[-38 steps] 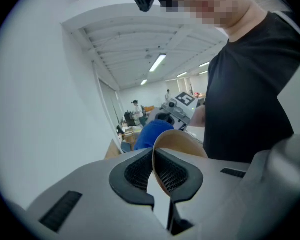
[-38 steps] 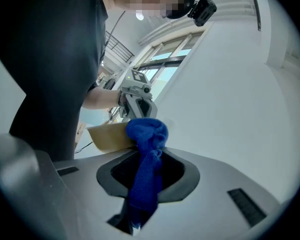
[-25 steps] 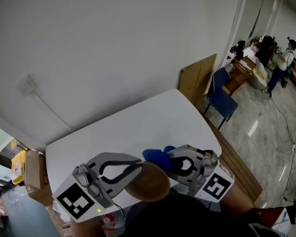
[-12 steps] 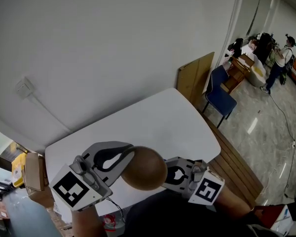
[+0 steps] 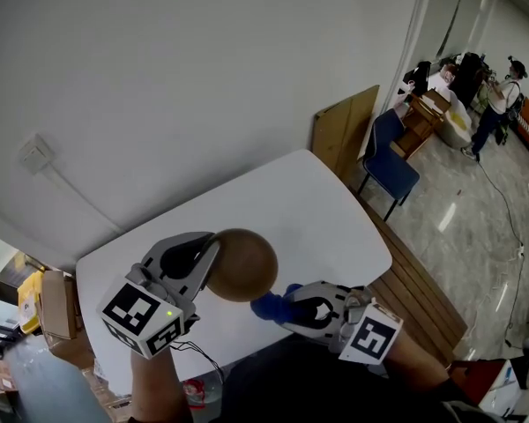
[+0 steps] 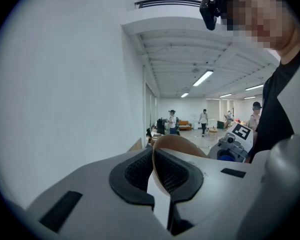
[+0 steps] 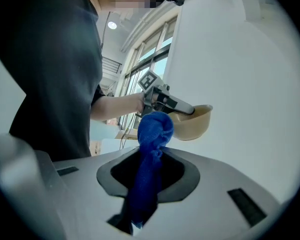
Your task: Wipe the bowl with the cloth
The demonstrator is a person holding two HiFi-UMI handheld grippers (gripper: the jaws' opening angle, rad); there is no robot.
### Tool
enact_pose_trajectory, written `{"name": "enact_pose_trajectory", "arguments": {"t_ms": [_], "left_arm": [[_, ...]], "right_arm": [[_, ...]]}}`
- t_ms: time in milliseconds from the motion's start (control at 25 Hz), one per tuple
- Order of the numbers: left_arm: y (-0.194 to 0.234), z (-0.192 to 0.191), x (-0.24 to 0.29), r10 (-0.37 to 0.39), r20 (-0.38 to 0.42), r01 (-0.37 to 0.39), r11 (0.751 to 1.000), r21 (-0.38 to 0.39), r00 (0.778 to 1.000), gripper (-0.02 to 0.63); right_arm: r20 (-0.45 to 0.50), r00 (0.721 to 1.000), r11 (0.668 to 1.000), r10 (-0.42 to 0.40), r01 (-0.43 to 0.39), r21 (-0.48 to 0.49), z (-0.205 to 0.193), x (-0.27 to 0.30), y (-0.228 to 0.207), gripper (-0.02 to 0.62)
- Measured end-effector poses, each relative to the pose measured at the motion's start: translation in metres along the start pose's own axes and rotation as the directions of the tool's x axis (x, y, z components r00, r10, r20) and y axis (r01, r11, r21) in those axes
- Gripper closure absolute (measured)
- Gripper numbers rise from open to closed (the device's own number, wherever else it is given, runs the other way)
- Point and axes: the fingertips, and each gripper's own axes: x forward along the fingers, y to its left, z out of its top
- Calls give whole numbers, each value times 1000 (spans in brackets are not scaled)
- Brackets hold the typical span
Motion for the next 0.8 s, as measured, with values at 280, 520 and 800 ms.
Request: {"name": "enact_pose_trajectory", "arguments": {"t_ms": [280, 520, 800], "left_arm": [[12, -38, 2, 48, -39, -49, 998, -46, 998, 583], [15, -81, 6, 68, -96, -79, 990, -116, 993, 583], [3, -133, 17, 67, -177, -104, 971, -213, 982, 583]], "right_arm": [[64, 995, 989, -80, 71, 131, -3, -19, -21, 514], [200, 965, 973, -169, 131, 190, 14, -29, -46, 514], [170, 966, 957, -196, 151, 247, -1, -24, -50, 514]]}}
